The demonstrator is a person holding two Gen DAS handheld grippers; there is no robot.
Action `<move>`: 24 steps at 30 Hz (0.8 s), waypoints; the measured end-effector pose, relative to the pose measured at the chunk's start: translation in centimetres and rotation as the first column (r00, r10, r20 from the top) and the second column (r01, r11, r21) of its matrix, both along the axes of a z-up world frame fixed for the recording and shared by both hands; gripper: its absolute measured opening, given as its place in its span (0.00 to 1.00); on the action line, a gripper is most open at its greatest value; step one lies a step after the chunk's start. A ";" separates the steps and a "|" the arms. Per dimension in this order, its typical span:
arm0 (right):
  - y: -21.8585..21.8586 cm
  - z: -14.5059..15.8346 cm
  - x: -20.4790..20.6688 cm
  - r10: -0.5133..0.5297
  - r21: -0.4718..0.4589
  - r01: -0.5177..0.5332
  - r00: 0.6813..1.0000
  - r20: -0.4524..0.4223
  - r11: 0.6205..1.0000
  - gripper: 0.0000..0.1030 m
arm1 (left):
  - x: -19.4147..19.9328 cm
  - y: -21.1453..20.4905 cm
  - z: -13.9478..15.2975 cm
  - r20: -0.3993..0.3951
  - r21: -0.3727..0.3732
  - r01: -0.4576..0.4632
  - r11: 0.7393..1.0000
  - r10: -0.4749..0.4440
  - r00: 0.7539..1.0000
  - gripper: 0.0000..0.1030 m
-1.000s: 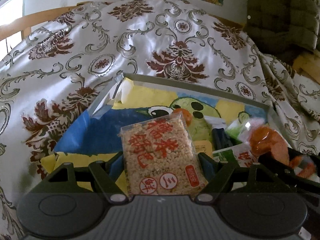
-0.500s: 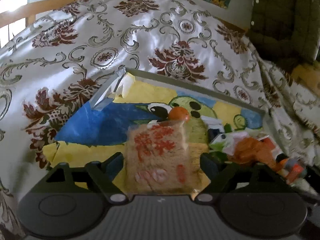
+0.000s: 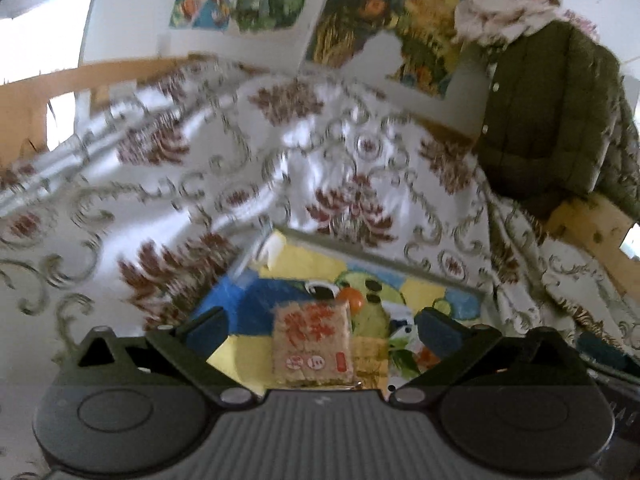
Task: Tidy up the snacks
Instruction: 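Open the left tool over the tray while the right tool releases the orange bag inside, then withdraw both tools from the tray toward the yellow candy-bar packet and brown stick snack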
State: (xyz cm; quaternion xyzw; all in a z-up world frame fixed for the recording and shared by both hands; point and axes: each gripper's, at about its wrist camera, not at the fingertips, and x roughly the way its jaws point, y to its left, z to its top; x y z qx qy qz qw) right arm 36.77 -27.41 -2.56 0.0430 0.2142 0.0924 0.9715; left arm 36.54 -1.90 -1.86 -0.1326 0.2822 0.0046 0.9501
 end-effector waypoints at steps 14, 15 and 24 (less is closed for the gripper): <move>1.2 5.5 -9.9 -0.048 -0.018 0.049 0.997 0.053 0.999 0.99 | -12.8 1.5 4.2 0.188 0.163 -0.055 0.985 0.024 0.982 1.00; 1.4 5.8 -10.7 -0.045 -0.017 0.046 0.998 0.053 0.999 0.99 | -13.7 1.7 4.3 0.188 0.164 -0.055 0.985 0.024 0.982 1.00; 2.9 6.6 -17.0 -0.052 -0.036 0.055 0.995 0.081 0.998 0.99 | -19.7 4.1 4.8 0.191 0.167 -0.073 0.983 0.040 0.981 1.00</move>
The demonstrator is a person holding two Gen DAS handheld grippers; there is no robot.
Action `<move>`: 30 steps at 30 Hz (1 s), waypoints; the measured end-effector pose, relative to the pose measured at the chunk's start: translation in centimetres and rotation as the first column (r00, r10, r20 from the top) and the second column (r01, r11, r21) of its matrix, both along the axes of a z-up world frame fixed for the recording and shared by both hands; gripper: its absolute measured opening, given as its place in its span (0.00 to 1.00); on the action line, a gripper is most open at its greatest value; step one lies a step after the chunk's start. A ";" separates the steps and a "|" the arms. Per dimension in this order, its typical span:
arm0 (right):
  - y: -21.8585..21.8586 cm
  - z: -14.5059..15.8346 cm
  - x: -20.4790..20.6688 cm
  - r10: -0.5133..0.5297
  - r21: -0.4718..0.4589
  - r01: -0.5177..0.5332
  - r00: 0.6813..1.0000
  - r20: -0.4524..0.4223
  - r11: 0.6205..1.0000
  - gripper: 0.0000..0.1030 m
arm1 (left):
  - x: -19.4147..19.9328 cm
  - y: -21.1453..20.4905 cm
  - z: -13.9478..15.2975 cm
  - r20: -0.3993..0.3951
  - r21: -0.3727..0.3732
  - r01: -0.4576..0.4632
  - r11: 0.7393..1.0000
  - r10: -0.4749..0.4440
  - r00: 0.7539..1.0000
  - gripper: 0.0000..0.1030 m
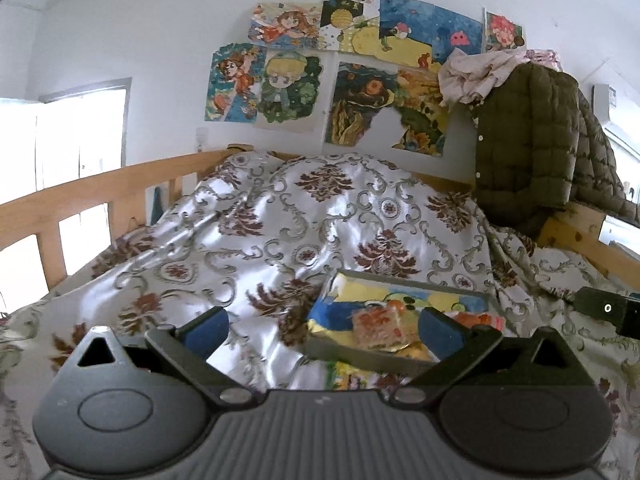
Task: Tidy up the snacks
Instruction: 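Withdraw both tools from the tray toward the yellow candy-bar packet and brown stick snack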
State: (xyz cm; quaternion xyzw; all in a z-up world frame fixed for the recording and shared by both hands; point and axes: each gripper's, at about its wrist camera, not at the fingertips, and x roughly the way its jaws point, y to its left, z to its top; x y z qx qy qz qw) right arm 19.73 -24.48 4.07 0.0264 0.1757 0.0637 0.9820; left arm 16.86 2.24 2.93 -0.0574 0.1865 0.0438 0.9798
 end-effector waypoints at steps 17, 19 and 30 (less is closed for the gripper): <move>3.6 -3.1 -7.5 0.033 -0.003 -0.034 0.991 -0.130 0.999 0.99 | -5.7 2.8 -1.1 -0.155 0.087 0.014 0.996 0.000 0.988 1.00; 3.6 -3.7 -8.1 0.033 0.006 -0.032 0.988 -0.154 0.999 0.99 | -5.7 2.6 -1.6 -0.213 0.112 0.008 0.994 0.017 0.977 1.00; 4.4 -5.8 -9.5 0.025 0.012 -0.023 0.970 -0.244 1.000 0.99 | -6.8 2.7 -2.7 -0.275 0.136 -0.007 0.991 0.045 0.960 1.00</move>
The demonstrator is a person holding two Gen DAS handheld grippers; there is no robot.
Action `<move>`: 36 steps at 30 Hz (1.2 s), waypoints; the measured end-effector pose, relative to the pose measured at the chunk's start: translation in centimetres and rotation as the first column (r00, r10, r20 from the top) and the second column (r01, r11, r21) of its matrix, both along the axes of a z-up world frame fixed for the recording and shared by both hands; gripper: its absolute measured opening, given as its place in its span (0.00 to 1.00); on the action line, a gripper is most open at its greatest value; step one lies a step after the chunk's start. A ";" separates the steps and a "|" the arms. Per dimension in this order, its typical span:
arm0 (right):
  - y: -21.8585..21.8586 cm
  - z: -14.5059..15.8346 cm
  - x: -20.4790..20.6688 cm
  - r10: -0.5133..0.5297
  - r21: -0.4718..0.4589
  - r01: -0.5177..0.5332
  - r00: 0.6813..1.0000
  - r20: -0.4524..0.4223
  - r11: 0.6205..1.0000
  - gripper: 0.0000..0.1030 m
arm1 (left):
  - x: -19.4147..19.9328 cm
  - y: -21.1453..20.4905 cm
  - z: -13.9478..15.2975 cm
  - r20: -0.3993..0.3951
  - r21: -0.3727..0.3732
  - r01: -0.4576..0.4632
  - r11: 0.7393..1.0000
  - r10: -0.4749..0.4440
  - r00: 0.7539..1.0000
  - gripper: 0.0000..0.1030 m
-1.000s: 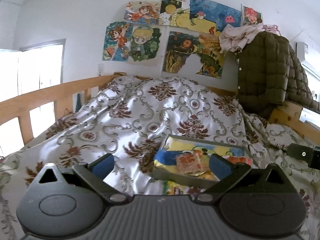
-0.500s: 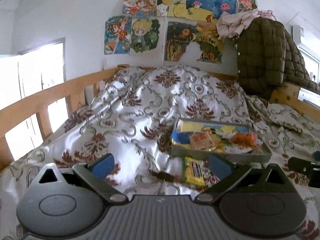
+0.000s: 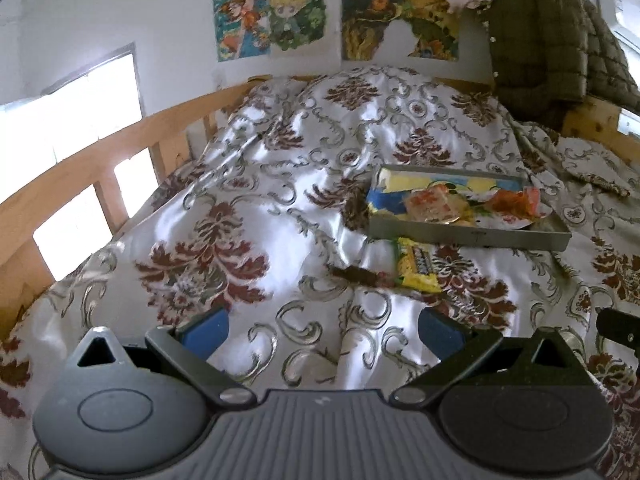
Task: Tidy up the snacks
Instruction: 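Withdraw both tools from the tray toward the yellow candy-bar packet and brown stick snack, then grasp the yellow candy-bar packet with the right tool while the left tool approaches the brown stick snack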
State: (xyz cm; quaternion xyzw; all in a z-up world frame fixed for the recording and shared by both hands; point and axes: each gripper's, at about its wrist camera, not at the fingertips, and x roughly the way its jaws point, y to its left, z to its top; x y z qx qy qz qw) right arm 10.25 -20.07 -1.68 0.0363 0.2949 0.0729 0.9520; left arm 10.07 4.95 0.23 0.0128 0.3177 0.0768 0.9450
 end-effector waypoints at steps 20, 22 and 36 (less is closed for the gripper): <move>3.4 -0.8 4.0 0.081 -0.045 -0.083 0.996 -0.044 0.996 0.99 | 3.2 5.4 -1.9 -0.138 -0.232 -0.248 0.941 0.221 0.965 1.00; 3.6 -0.8 4.9 0.083 -0.047 -0.085 0.996 -0.045 0.995 0.99 | 4.0 5.4 -2.2 -0.155 -0.231 -0.260 0.938 0.229 0.961 1.00; 5.5 -3.8 13.8 0.111 -0.025 -0.114 0.989 -0.099 0.993 0.99 | 14.3 6.7 -7.0 -0.274 -0.444 -0.347 0.826 0.243 0.930 1.00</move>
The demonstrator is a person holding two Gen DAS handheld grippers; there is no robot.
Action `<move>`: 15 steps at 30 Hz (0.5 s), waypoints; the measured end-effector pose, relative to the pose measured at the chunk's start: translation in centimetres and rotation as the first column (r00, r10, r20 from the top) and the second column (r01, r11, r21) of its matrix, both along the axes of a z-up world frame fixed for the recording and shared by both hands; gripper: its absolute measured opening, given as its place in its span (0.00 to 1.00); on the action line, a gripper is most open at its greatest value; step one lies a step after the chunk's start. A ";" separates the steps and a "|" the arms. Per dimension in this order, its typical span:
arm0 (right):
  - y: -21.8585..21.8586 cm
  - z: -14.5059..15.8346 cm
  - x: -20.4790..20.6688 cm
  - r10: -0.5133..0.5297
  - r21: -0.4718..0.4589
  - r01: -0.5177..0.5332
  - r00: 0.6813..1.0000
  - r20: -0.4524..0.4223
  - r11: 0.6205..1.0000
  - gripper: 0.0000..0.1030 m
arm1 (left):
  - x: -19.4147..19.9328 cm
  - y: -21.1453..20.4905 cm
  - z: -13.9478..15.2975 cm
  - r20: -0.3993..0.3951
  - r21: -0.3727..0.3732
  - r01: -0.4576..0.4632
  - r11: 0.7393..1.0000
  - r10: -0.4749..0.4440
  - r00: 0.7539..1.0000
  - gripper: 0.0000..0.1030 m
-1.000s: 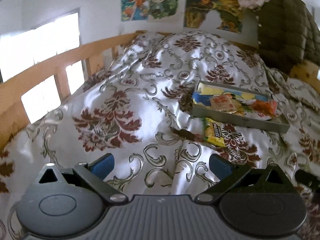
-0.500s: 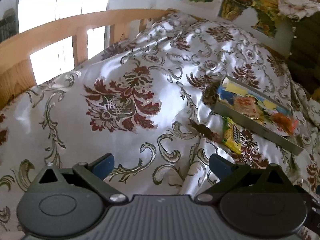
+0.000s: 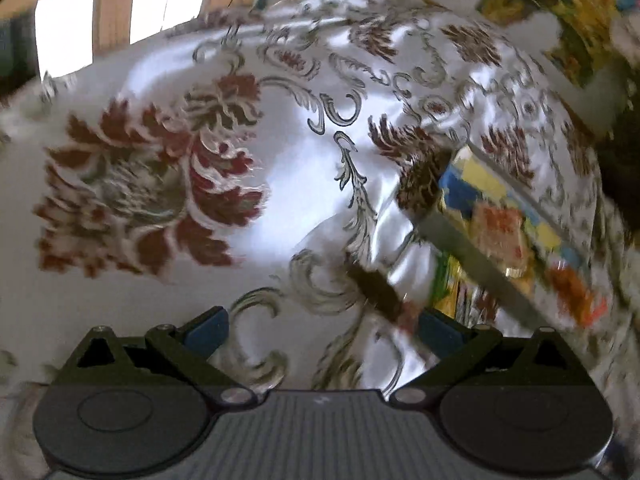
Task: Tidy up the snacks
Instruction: 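Grasp the yellow candy-bar packet with the right tool while the left tool approaches the brown stick snack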
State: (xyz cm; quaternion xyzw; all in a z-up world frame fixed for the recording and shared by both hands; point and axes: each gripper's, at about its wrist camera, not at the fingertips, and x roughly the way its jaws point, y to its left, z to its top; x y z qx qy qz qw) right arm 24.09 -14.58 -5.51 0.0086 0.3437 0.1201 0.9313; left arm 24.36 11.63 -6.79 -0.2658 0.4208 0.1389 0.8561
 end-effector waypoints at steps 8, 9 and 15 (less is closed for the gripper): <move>3.2 -2.9 4.9 0.021 0.053 -0.018 0.998 -0.059 0.998 0.99 | 0.9 1.7 -1.8 0.099 -0.072 0.032 0.997 -0.025 0.995 1.00; 3.6 -3.2 5.5 0.024 0.057 -0.020 0.998 -0.065 0.998 0.99 | 0.9 1.8 -1.8 0.108 -0.071 0.035 0.997 -0.027 0.994 1.00; 5.4 -5.5 8.4 0.030 0.095 -0.019 0.994 -0.110 0.995 0.95 | 0.7 2.0 -2.0 0.139 -0.071 0.017 0.997 -0.007 0.990 1.00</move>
